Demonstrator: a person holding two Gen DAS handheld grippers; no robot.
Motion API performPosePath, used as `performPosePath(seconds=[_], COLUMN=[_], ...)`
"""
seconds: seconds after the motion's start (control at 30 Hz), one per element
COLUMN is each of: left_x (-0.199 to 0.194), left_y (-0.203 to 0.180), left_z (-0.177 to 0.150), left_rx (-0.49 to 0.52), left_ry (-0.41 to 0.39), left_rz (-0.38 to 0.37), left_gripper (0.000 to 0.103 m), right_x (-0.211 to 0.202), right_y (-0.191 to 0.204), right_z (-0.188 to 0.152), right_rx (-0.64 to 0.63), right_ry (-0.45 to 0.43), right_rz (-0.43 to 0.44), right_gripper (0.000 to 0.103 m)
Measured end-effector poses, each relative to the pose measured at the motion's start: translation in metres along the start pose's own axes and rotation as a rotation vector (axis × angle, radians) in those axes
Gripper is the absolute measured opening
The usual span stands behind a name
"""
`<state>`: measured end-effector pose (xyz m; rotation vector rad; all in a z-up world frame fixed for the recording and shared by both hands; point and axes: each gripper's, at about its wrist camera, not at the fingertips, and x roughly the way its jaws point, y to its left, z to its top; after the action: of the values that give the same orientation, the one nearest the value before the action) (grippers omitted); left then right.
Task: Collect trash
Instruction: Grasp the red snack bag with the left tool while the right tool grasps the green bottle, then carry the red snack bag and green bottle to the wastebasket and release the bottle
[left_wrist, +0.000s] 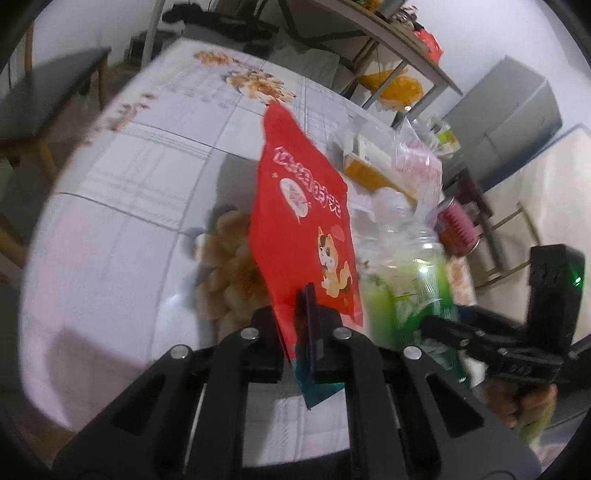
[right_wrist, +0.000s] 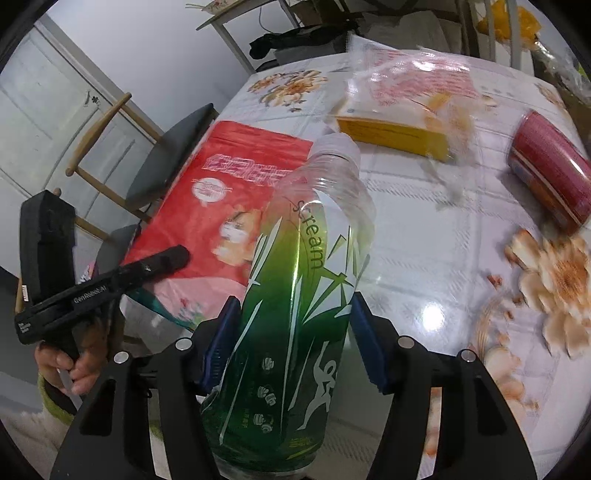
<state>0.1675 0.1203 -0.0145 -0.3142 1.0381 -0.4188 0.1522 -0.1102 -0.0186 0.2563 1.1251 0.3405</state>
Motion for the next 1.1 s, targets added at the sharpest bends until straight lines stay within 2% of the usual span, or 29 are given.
performPosePath(seconds=[0.2, 0.4, 0.6, 0.73, 1.1], left_x=[-0.013, -0.013, -0.009, -0.008, -0.024], left_y=[-0.015, -0.033, -0.045, -0.047, -0.049], left_z=[-0.018, -0.024, -0.028, -0.032, -0.027], left_rx=[0.076, 0.157, 0.213, 0.221, 0.203], left_ry=[-0.024, -0.06, -0.077, -0.077, -0.112], left_rz=[0.093, 0.141, 0.177, 0.186, 0.151], left_gripper=[0.008, 0.008, 0.008, 0.007, 0.002], right_x=[-0.024, -0.024, -0.011, -0.013, -0.023], right_y=[-0.017, -0.027, -0.04, -0.042, -0.045], right_z=[-0.026, -0.027, -0.026, -0.029, -0.035], right_rx=[0.02, 0.074, 0.154, 0.162, 0.168], right_ry=[-0.033, -0.088, -0.095, -0.102, -0.108], right_rz=[-0.097, -0.093, -0.055, -0.043, -0.059], right_gripper=[0.059, 0.059, 0.06, 0.06, 0.058])
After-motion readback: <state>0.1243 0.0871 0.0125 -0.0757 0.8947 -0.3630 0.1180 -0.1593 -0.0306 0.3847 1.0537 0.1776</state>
